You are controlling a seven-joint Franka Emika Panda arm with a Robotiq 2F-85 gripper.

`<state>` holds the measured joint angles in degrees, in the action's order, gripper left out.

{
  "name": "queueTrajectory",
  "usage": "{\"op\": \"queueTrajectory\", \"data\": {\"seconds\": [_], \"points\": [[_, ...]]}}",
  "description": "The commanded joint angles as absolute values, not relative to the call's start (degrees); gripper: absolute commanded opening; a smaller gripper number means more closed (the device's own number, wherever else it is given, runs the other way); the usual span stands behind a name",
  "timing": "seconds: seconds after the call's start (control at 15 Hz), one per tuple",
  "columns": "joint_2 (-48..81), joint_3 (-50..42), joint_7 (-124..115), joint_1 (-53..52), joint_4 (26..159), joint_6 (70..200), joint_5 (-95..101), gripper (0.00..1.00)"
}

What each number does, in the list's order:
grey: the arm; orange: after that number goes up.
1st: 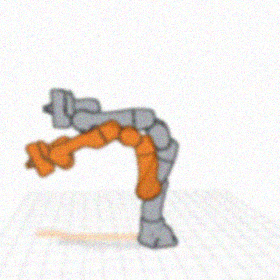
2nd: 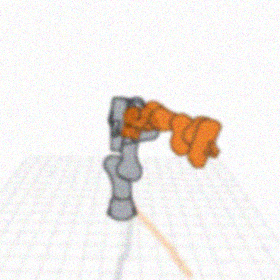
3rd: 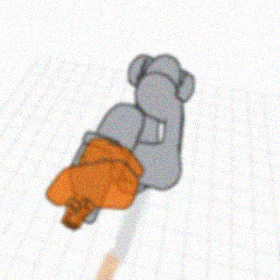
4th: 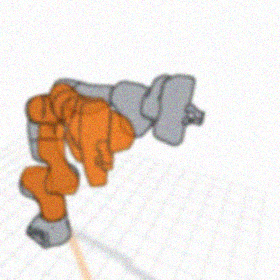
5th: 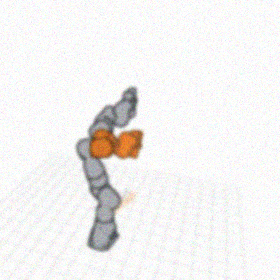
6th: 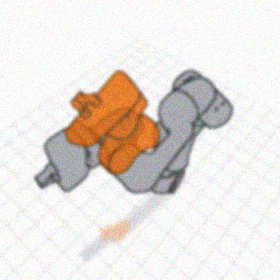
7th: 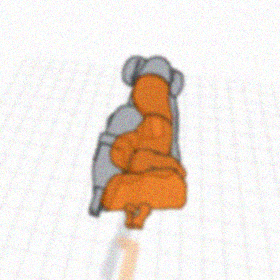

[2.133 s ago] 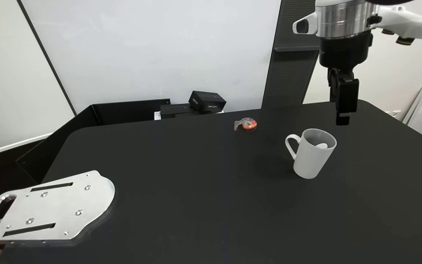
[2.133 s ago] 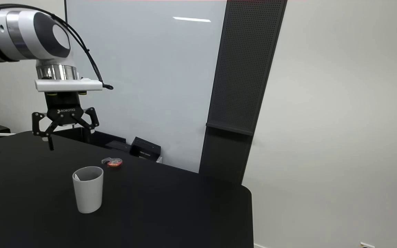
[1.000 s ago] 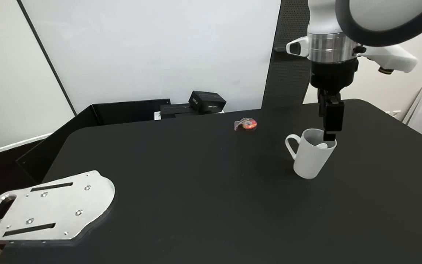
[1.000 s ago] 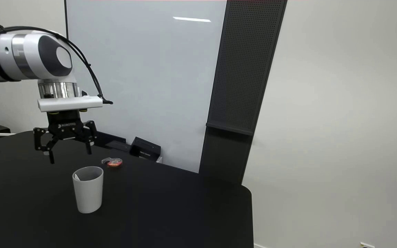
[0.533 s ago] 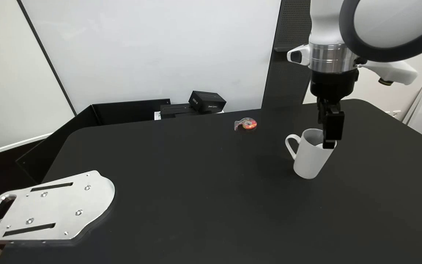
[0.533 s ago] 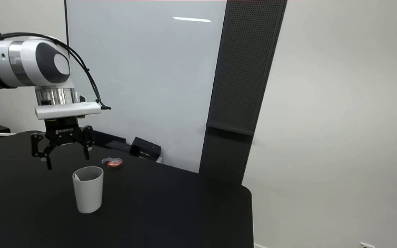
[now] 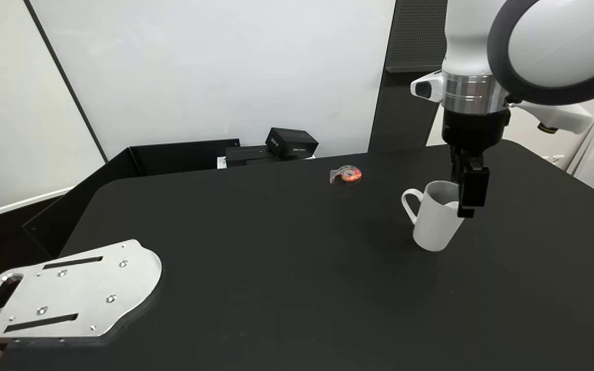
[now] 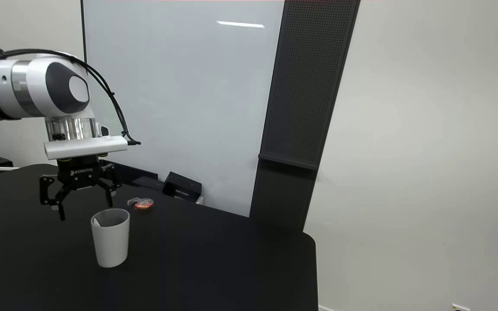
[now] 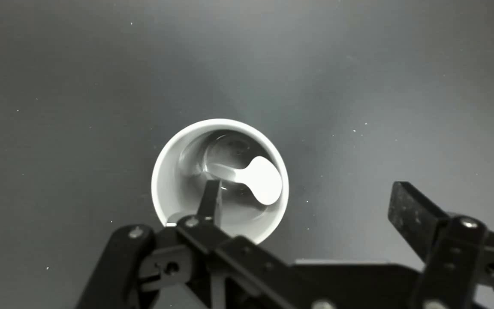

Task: Remove the white spoon from the grey mug

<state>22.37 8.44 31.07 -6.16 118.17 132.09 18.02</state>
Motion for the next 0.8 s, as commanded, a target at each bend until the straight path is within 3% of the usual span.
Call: {"op": "queueTrajectory", "data": {"seconds": [0.0, 0.73], "points": [[21.83, 8.28, 29.22, -5.77, 119.33, 133.46, 17.94, 1.0], [22.46, 8.04, 29.35, -5.26, 119.58, 134.61, 17.97, 1.0]]}}
